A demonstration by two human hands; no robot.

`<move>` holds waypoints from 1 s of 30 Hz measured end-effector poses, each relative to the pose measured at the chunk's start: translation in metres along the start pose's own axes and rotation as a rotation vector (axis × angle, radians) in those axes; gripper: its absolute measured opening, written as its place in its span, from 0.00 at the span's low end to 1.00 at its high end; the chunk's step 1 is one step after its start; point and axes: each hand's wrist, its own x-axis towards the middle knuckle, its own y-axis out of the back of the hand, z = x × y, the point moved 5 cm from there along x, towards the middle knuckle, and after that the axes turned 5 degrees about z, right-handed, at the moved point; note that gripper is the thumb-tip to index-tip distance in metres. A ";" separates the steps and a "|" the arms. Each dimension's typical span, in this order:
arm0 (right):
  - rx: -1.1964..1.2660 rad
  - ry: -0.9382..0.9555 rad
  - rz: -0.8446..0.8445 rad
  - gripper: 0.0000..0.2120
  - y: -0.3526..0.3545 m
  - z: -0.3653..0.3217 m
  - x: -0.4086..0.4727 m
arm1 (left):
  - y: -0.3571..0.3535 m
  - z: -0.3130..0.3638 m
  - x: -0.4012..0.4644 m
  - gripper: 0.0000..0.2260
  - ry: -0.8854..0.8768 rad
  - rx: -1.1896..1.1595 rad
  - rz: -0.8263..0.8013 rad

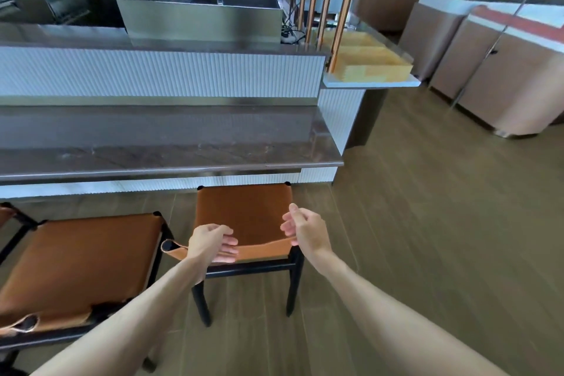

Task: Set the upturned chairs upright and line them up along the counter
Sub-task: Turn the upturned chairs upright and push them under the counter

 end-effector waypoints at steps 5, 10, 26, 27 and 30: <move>-0.004 -0.027 -0.063 0.18 -0.003 0.008 0.007 | -0.009 0.005 0.003 0.06 -0.027 -0.008 0.020; -0.024 -0.070 -0.106 0.18 -0.010 0.019 0.026 | -0.015 0.001 0.013 0.07 0.031 -0.155 0.030; 0.631 -1.036 0.045 0.15 -0.110 0.120 0.074 | -0.041 -0.088 0.123 0.24 0.699 -0.718 0.099; 0.676 -1.035 0.059 0.13 -0.115 0.125 0.077 | -0.042 -0.090 0.131 0.23 0.680 -0.755 0.152; 0.798 -0.999 0.093 0.11 -0.126 0.138 0.081 | -0.042 -0.099 0.141 0.21 0.664 -0.778 0.249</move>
